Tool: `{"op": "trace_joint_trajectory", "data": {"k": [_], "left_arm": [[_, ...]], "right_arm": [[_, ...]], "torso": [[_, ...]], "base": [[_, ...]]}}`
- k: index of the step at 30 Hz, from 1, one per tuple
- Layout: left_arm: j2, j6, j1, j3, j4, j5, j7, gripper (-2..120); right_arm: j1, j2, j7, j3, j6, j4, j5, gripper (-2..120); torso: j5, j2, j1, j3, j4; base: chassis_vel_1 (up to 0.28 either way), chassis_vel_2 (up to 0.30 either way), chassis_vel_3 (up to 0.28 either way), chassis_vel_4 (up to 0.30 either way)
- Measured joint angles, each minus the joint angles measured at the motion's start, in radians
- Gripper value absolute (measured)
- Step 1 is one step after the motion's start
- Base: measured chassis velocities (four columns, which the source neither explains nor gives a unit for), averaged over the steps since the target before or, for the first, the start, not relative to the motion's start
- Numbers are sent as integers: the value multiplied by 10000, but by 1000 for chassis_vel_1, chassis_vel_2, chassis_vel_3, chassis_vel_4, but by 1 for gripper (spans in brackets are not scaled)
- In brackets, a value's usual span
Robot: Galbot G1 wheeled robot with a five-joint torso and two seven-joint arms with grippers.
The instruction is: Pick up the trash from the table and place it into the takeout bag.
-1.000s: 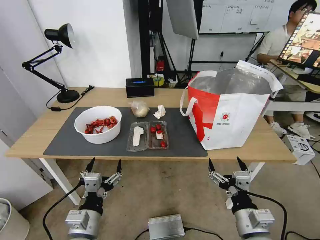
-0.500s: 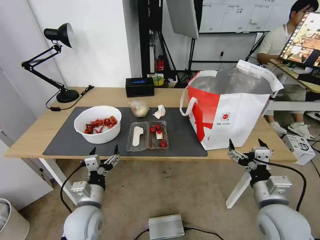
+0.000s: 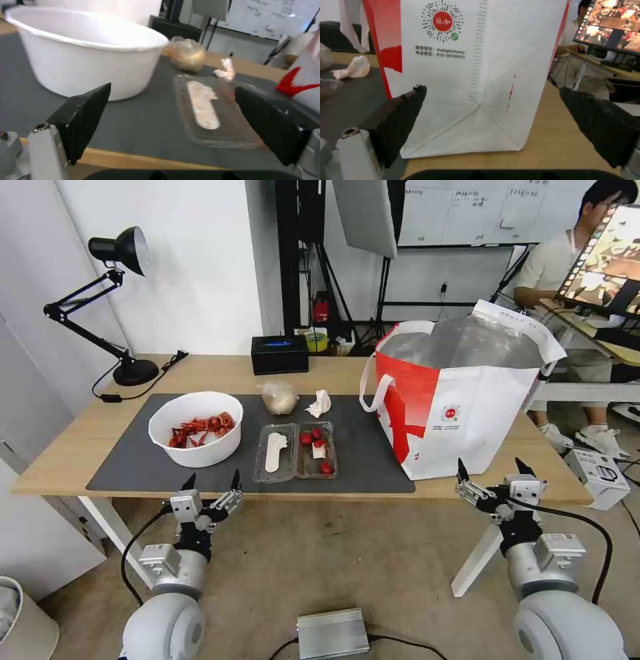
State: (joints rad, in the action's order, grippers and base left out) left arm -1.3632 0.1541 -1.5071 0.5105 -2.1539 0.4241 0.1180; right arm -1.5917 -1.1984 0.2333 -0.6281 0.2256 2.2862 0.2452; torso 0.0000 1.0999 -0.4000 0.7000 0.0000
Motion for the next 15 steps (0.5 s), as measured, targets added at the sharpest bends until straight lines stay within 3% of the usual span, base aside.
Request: {"op": "trace_joint_trajectory", "data": {"k": [3, 6, 7, 10, 11, 13, 14, 15], "left_arm": [[219, 436, 165, -97, -262, 849, 294, 100], [535, 1138, 549, -300, -643, 2390, 977, 100], [535, 1138, 549, -300, -643, 2390, 977, 100], [819, 1865, 1159, -622, -956, 4570, 2206, 100], [819, 1865, 1159, -622, -956, 4570, 2206, 100], [942, 2323, 1566, -809, -1214, 6397, 3237, 100], [942, 2323, 1566, -809, -1214, 6397, 3237, 100], [969, 2494, 1746, -872, -1300, 7130, 3732, 100]], "right_arm": [[-22, -9, -6, 0, -14, -5, -7, 100], [-81, -26, -12, -1, -40, -6, -23, 100], [-81, -26, -12, -1, -40, -6, -23, 100], [-151, -41, -12, -4, -65, -7, -33, 100], [-151, -41, -12, -4, -65, -7, -33, 100], [-158, -39, -13, 12, -81, -22, -41, 100], [-158, -39, -13, 12, -81, -22, -41, 100], [-158, -33, -12, 31, -87, -44, -44, 100]], "torso": [[0, 1, 0, 0, 0], [1, 1, 0, 0, 0], [1, 1, 0, 0, 0], [1, 1, 0, 0, -1], [1, 1, 0, 0, -1], [0, 1, 1, 0, -1], [0, 1, 1, 0, -1], [1, 1, 1, 0, -1]], "base": [[0, 0, 0, 0], [0, 0, 0, 0], [0, 0, 0, 0], [0, 0, 0, 0], [0, 0, 0, 0], [0, 0, 0, 0], [0, 0, 0, 0], [0, 0, 0, 0]]}}
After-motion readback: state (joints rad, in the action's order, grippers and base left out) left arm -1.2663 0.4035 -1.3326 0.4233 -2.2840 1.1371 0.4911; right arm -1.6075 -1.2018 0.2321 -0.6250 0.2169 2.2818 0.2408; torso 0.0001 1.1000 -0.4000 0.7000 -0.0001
